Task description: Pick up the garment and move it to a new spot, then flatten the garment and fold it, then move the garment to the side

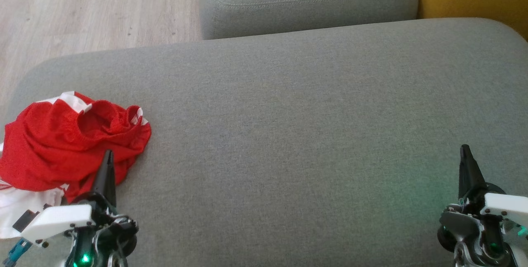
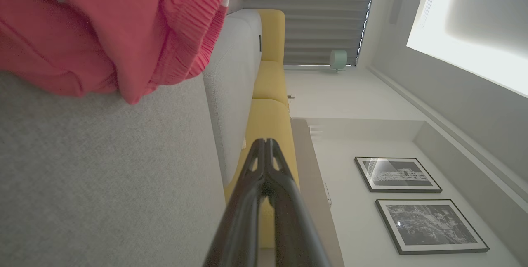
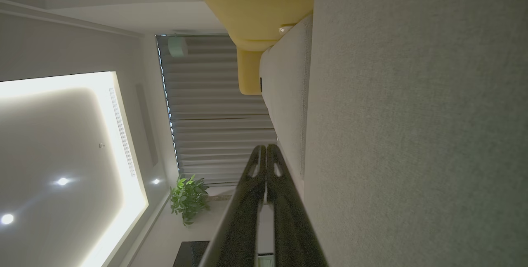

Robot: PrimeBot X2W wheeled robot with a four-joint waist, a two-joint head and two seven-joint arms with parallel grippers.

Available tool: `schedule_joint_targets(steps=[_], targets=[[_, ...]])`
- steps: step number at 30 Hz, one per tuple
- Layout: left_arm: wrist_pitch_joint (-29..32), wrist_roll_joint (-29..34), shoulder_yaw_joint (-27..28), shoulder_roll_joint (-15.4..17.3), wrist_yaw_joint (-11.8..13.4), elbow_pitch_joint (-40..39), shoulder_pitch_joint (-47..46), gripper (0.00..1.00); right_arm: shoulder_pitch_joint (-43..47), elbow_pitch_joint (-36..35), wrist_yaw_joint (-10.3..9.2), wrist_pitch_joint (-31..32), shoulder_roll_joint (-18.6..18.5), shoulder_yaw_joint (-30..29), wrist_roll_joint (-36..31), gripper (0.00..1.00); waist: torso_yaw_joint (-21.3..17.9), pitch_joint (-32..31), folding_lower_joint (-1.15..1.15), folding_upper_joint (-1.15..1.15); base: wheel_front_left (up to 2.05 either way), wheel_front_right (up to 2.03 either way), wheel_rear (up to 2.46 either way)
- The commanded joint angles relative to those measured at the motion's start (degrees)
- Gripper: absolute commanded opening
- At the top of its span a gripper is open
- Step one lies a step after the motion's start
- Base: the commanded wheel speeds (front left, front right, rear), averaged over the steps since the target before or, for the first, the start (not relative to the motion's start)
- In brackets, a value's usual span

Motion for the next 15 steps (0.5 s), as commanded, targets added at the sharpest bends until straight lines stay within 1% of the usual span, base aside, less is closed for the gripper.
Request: schedule_joint_targets(steps=[1, 15], targets=[[0.44, 0.68, 1.99, 0.49, -0.41, -1.67, -3.06, 0.00, -3.00, -2.18, 0.44, 0.31, -0.26, 1.22, 0.42, 0.00, 0.00, 0.00, 0.00, 0.00, 0.00, 0.00, 0.00], [0.44, 0.68, 1.98, 0.49, -0.41, -1.67, -3.06, 0.00, -3.00, -2.18, 0.44, 0.31, -0.26, 1.22, 0.42, 0.00, 0.00, 0.00, 0.00, 0.00, 0.00, 0.00, 0.00]])
